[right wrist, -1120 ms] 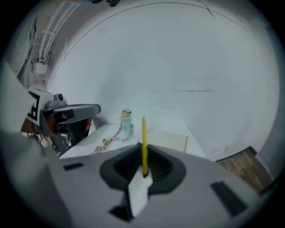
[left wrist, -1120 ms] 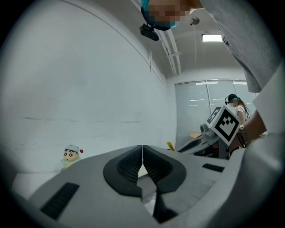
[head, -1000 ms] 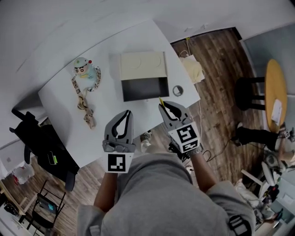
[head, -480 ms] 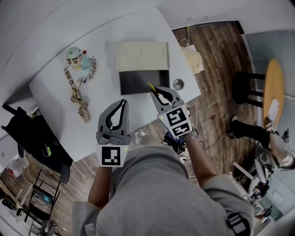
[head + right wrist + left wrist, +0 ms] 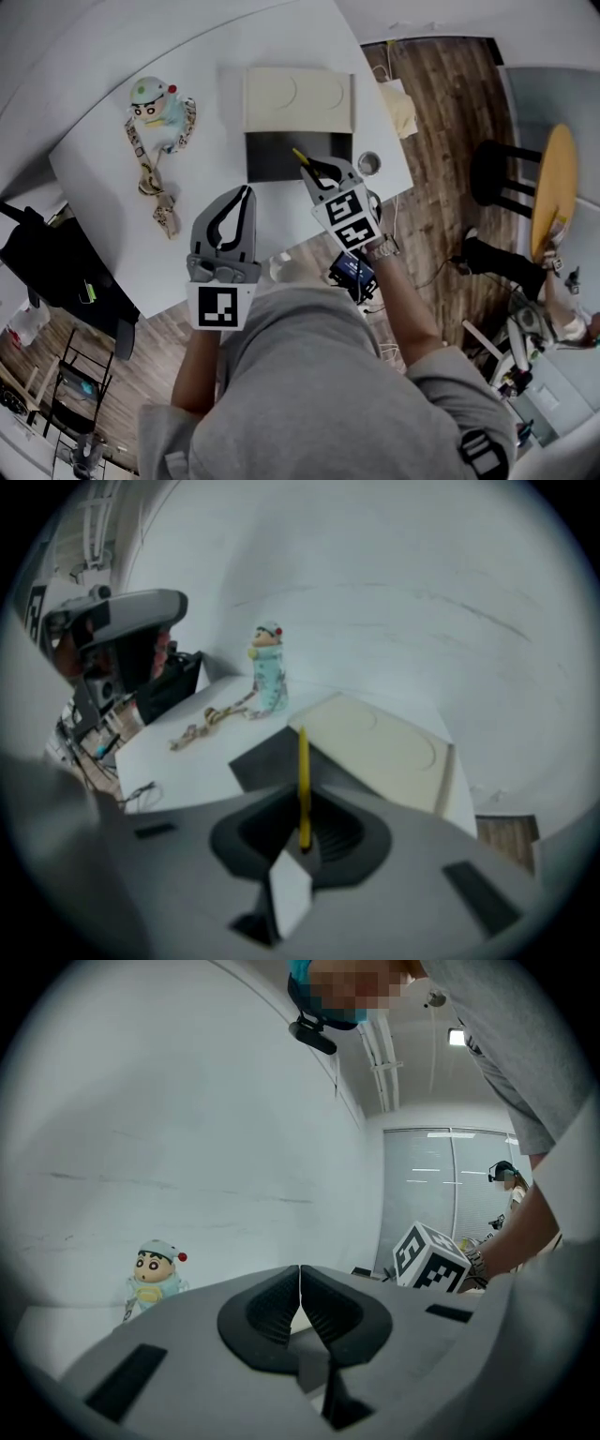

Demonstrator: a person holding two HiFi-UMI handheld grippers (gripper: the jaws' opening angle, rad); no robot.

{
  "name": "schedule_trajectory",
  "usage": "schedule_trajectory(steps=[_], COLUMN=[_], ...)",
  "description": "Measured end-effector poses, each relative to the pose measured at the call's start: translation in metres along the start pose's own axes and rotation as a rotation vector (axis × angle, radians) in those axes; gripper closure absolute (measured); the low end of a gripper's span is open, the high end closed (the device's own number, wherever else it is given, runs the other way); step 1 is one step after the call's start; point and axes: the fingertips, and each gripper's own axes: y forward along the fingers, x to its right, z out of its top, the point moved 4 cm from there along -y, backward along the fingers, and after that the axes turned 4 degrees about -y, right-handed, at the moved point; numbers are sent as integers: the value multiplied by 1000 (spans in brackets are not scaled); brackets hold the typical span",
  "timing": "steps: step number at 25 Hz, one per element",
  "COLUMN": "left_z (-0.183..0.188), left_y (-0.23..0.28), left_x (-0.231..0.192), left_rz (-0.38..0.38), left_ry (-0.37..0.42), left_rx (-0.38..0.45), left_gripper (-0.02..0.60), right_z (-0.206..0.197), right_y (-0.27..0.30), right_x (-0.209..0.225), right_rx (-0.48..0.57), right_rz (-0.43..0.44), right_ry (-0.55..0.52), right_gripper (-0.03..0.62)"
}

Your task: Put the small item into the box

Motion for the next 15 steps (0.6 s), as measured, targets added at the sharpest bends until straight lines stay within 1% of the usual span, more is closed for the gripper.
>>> schedule_trajectory(steps=[2, 5, 8, 12, 15], left_z=[0, -6, -7, -14, -15], left_y=[2, 2, 5, 6, 7], left_x=[-3, -6, -11, -16, -19], left_rz=[6, 13, 10, 20, 33], left_ry=[-7, -26, -15, -31, -47], left_rx=[5, -19, -12, -39, -36], left_gripper=[546, 546, 546, 546, 546], right_z=[-4, -9, -13, -23, -30], right_y=[7, 17, 28, 42, 52], right_x=[2, 4, 6, 7, 6], right_rx=[-16, -45, -79, -147, -191], right_rz=[3, 9, 15, 38, 55], right_ry=[8, 12, 13, -6, -24], right_gripper=[530, 530, 530, 530, 530])
